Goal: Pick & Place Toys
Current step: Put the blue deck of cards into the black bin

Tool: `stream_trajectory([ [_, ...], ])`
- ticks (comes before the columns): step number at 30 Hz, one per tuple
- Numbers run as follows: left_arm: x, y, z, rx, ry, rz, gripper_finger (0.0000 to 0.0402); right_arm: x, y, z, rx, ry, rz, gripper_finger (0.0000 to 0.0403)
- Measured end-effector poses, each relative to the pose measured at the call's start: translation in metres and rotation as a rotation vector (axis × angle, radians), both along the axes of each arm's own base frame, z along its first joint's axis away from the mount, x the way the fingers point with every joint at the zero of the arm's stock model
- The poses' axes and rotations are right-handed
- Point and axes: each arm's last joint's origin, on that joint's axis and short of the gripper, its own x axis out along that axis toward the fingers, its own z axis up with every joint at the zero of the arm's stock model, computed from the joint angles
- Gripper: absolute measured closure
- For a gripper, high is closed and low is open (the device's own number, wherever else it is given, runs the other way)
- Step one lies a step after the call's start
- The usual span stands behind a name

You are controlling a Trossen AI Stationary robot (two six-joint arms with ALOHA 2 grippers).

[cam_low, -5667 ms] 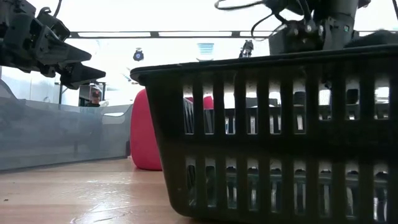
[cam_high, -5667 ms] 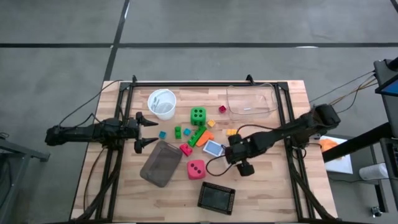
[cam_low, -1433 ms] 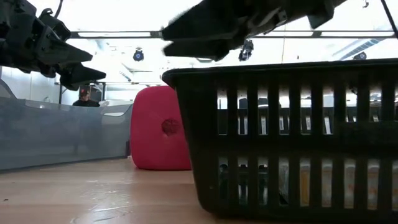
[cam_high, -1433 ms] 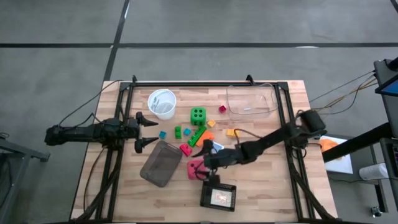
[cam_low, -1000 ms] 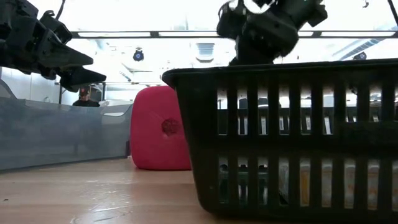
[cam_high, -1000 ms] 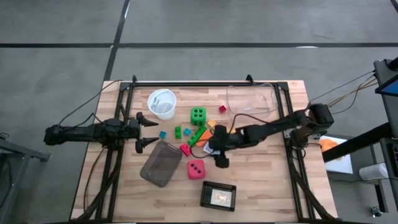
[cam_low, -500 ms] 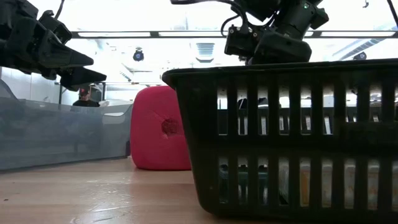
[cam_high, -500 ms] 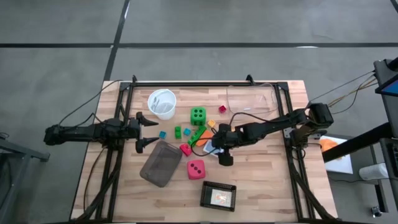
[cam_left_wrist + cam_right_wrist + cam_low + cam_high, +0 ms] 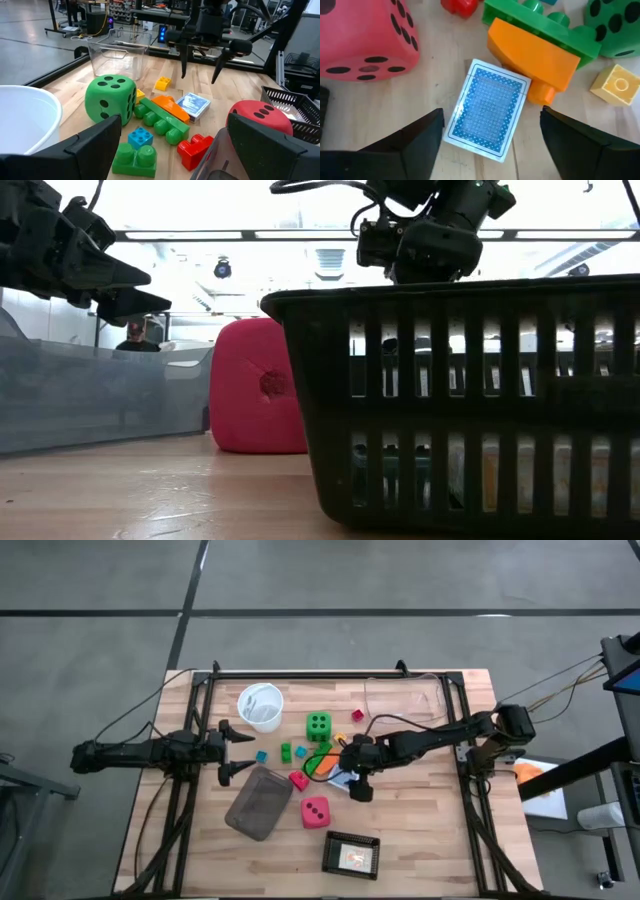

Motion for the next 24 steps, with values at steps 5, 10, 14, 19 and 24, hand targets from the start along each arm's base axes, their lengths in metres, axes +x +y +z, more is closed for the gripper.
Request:
stream_trajectory([
  [5,0.000,0.000,0.000,0.000,0.000,0.000,0.0039,0.005,-0.002,-0.013,0.016,0.061,-0.015,0.0014],
  [10,0.000,0.000,0.000,-0.001,0.001,0.000,0.0039,0.014,-0.001,-0.030,0.025,0.112,-0.034,0.0020],
  [14,0.000,0.000,0.000,-0.002,0.000,0.001,0.0039,0.024,-0.001,-0.045,0.035,0.136,-0.063,0.0021],
  [19,0.000,0.000,0.000,-0.002,0.000,0.000,0.0039,0.032,0.000,-0.067,0.037,0.189,-0.095,0.0007],
  [24,0.000,0.000,0.000,-0.002,0.001,0.000,0.0039,0.036,0.000,-0.082,0.030,0.252,-0.116,0.0018],
])
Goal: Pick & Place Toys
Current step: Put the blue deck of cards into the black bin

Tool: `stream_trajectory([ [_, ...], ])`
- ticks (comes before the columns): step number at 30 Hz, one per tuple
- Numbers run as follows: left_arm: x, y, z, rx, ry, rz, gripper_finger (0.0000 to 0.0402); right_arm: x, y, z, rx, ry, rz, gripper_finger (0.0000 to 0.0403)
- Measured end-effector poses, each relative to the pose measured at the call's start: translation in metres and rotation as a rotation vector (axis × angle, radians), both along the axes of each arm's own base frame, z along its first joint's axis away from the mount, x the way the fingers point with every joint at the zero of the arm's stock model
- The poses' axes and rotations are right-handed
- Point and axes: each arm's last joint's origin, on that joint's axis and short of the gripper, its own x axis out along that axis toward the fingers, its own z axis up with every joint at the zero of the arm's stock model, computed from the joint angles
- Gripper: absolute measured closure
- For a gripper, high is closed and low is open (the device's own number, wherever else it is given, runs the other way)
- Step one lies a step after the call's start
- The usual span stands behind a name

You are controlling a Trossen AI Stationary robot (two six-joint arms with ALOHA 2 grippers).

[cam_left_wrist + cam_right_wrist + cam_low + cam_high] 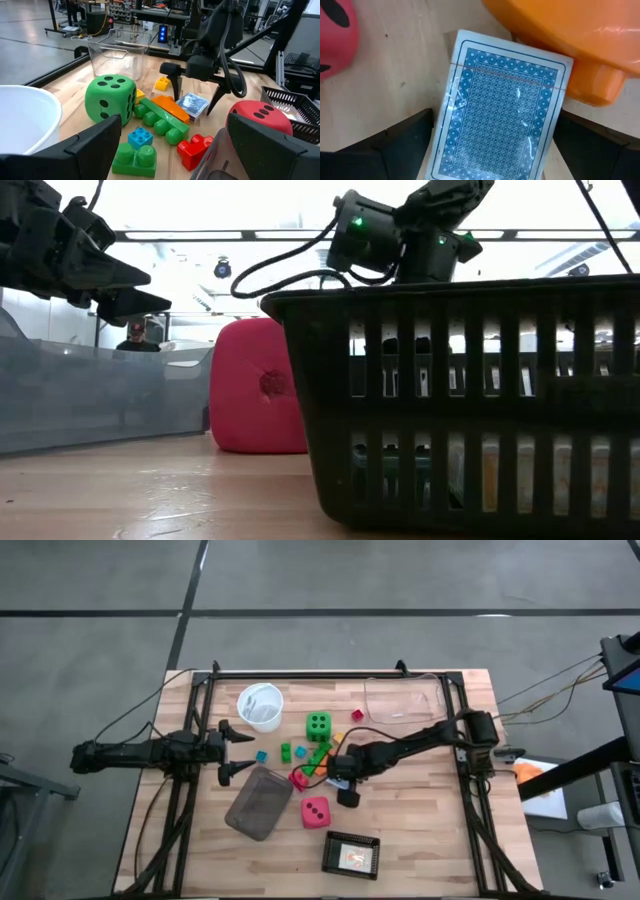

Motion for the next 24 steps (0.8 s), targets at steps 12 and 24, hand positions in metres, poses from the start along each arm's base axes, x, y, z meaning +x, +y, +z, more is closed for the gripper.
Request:
stream_trajectory([
  [12,0.000,0.000,0.000,-0.001,0.000,0.001,0.0039,-0.008,0.006,0.013,-0.024,0.020,0.018,0.0096],
  [24,0.000,0.000,0.000,-0.001,0.000,0.001,0.0039,-0.024,0.029,0.046,-0.185,-0.035,0.142,0.0096],
])
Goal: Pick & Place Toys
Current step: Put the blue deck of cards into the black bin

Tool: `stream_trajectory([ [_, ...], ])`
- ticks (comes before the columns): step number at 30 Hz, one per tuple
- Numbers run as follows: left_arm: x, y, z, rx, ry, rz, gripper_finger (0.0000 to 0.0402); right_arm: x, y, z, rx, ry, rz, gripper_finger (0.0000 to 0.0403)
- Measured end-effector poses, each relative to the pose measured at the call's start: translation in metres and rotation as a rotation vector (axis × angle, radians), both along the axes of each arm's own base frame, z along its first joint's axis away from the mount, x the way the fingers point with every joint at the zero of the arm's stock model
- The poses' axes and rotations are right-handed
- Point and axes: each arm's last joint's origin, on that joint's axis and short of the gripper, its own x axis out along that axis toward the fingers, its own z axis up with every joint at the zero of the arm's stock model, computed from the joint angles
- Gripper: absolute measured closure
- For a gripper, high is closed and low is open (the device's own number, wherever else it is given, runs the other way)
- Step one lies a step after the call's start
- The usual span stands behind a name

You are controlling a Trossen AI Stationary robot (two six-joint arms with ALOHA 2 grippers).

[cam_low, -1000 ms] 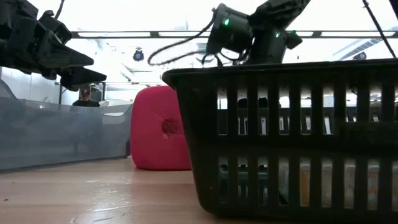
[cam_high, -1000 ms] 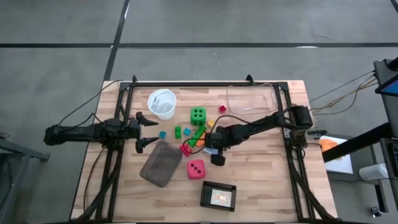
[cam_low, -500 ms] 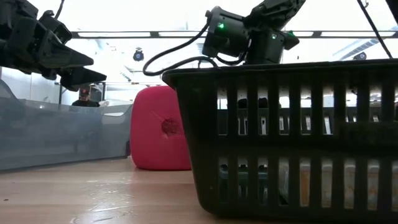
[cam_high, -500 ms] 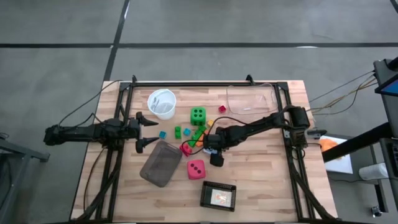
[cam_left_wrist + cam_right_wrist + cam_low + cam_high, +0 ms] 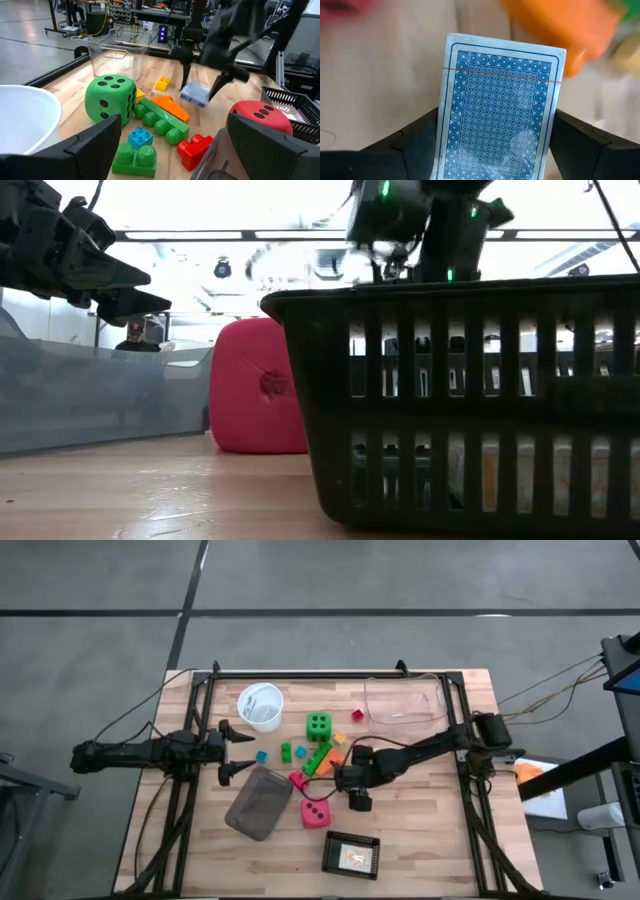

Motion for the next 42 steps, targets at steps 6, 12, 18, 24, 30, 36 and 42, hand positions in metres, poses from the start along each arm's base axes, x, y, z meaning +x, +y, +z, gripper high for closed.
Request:
stream_trajectory([
  [6,0.000,0.000,0.000,0.000,-0.002,0.000,0.0039,-0.012,0.013,0.020,0.033,-0.269,0.087,0.0096],
  [12,0.000,0.000,0.000,0.000,-0.007,0.000,0.0039,-0.038,0.023,0.028,0.102,-0.597,0.134,0.0096],
  [18,0.000,0.000,0.001,0.000,-0.014,0.001,0.0039,-0.064,0.042,0.023,0.211,-0.913,0.198,0.0096],
  [24,0.000,0.000,0.001,-0.001,-0.018,0.000,0.0039,-0.071,0.062,0.020,0.258,-0.888,0.210,0.0096],
  [30,0.000,0.000,0.001,-0.001,-0.018,0.001,0.0039,-0.063,0.085,0.043,0.273,-0.765,0.232,0.0096],
  [36,0.000,0.000,0.001,-0.001,-0.018,0.001,0.0039,-0.049,0.109,0.059,0.256,-0.559,0.226,0.0096],
  [42,0.000,0.000,0.001,0.000,-0.018,0.004,0.0039,-0.033,0.131,0.044,0.284,-0.344,0.221,0.0096],
])
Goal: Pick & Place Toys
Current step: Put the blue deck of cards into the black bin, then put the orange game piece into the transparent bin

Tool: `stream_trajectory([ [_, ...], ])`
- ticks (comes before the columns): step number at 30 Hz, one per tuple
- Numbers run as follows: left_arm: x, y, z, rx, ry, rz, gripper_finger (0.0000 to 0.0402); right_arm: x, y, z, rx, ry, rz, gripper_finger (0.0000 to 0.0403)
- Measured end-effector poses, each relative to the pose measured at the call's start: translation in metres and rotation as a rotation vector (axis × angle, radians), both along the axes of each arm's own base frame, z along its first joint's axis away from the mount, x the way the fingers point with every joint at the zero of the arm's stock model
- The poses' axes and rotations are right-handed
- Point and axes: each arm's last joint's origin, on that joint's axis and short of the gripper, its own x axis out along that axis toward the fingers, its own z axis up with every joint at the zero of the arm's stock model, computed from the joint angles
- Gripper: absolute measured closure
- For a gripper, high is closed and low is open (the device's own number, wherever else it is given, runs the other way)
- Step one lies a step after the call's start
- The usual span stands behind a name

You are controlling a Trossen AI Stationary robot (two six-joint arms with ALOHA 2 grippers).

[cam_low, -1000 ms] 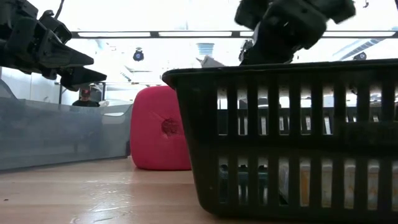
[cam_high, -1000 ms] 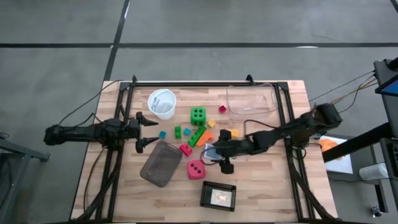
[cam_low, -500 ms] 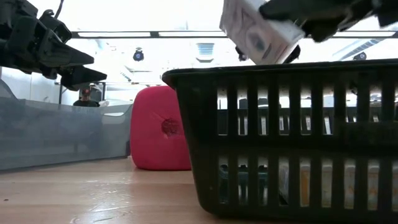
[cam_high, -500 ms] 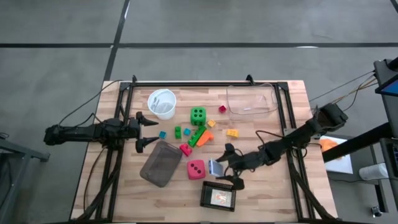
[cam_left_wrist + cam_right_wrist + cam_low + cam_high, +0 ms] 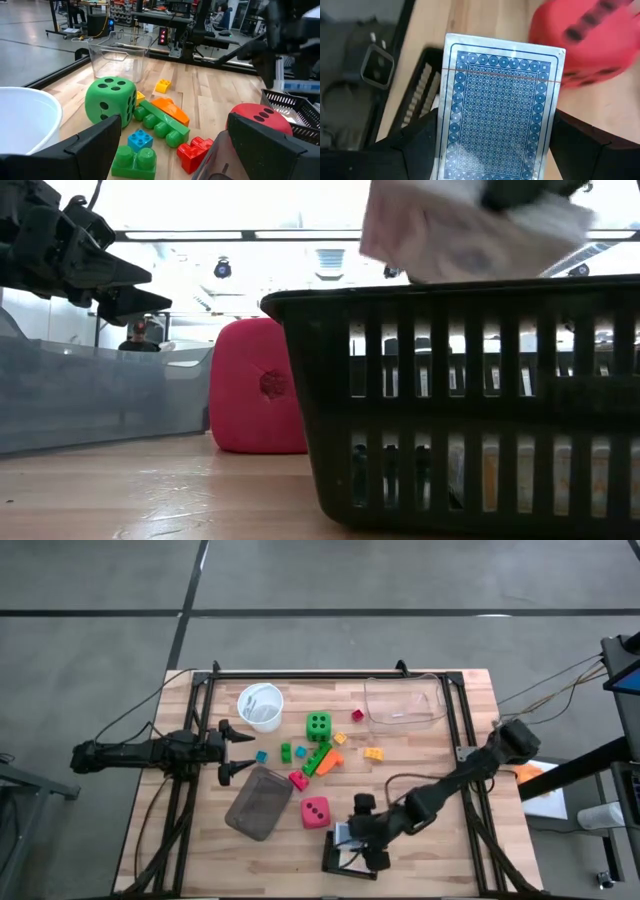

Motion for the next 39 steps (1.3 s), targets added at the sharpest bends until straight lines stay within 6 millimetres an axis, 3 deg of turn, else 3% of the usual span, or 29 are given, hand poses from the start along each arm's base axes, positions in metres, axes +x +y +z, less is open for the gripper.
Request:
stream_trajectory([
  [11,0.000,0.000,0.001,0.002,-0.004,0.007,0.0039,0.028,0.035,-0.015,-0.041,0.243,0.079,0.0096],
  [23,0.000,0.000,0.001,0.001,-0.005,0.007,0.0039,0.031,0.040,-0.029,-0.084,0.312,0.103,0.0094],
  [28,0.000,0.000,0.001,0.001,-0.006,0.007,0.0039,0.031,0.040,-0.024,-0.073,0.300,0.090,0.0020],
  [39,0.000,0.000,0.003,0.001,-0.022,0.007,0.0039,0.033,0.042,-0.014,-0.093,0.233,0.089,0.0134],
])
